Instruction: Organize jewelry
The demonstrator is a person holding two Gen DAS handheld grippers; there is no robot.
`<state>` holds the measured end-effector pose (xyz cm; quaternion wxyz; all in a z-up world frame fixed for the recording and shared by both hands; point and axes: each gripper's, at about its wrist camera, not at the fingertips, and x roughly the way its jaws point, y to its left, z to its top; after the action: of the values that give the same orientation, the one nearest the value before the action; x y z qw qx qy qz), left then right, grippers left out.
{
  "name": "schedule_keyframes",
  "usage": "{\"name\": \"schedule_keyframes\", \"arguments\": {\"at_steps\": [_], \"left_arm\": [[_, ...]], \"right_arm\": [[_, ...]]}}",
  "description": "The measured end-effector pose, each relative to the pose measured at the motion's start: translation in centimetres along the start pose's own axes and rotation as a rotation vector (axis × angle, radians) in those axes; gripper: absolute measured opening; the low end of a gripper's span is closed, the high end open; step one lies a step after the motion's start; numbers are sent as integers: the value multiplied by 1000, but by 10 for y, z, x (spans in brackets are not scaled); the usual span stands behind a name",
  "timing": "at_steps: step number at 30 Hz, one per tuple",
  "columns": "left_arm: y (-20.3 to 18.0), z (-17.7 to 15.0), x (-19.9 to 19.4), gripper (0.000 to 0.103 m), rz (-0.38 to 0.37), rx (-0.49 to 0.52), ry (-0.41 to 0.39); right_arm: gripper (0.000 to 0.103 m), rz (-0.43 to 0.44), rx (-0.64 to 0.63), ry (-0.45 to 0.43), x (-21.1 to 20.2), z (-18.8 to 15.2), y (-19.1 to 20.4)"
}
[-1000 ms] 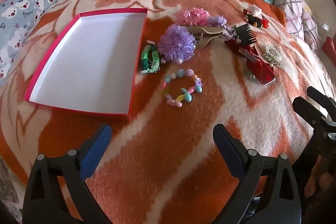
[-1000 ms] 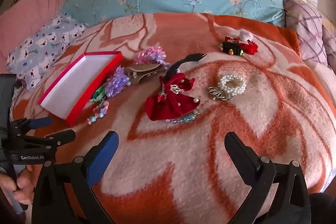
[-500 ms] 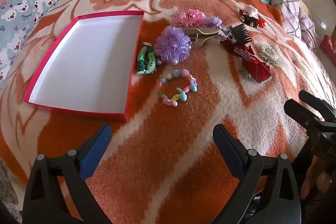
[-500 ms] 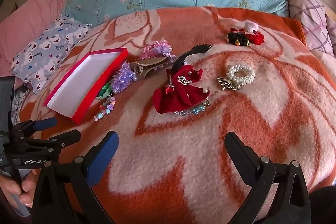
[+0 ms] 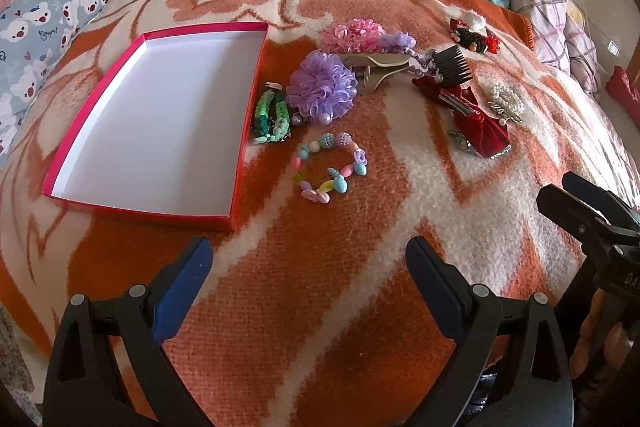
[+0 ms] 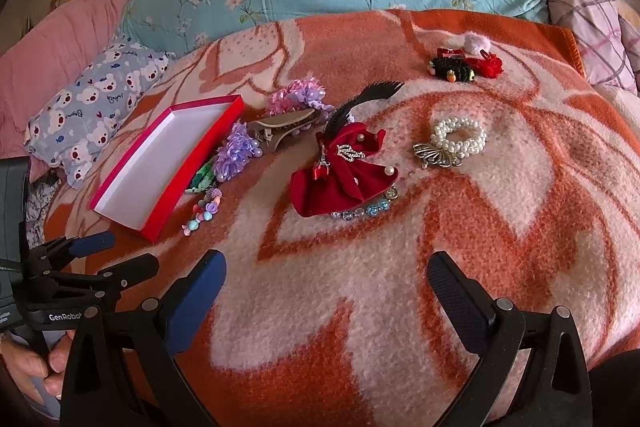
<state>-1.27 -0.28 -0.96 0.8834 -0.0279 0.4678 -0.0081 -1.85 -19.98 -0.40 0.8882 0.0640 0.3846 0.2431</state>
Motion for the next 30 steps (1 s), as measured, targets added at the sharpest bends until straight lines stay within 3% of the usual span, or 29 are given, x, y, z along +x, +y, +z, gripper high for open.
{"name": "schedule_keyframes", "arguments": {"at_steps": [30], "left_arm": [[-7, 0, -1, 98, 2, 2, -4]], "right_arm": [[99, 39, 7, -15, 0, -5, 2]]}}
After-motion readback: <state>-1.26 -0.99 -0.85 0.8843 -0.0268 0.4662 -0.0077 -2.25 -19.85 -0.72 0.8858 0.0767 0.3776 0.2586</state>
